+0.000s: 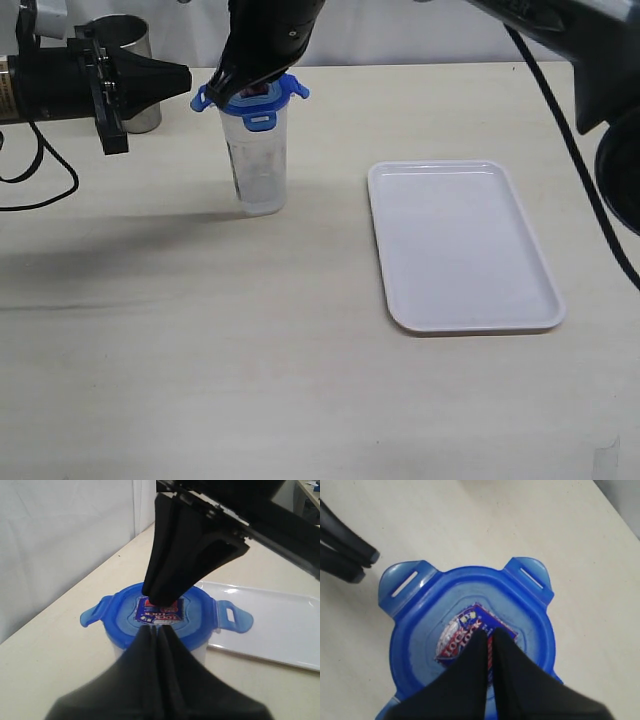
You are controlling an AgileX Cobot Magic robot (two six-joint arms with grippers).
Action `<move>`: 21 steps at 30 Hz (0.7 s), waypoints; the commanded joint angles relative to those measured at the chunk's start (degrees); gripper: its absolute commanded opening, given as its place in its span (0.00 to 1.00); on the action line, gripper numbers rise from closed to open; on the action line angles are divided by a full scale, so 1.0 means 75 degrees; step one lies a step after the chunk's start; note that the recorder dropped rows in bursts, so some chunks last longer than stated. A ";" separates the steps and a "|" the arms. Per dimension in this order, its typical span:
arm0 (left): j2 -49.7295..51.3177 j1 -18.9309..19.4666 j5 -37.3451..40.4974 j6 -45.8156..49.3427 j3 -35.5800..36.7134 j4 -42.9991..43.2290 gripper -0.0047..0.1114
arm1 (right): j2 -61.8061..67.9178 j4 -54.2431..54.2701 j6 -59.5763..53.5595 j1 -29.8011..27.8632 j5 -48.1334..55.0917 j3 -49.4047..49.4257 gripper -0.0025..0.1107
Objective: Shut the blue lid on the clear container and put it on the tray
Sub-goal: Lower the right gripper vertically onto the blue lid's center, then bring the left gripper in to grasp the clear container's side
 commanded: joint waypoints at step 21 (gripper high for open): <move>-0.0052 -0.0024 0.0446 -0.0031 -0.0035 -0.0086 0.04 | 0.0540 0.0360 -0.0462 -0.0019 0.0971 0.0024 0.06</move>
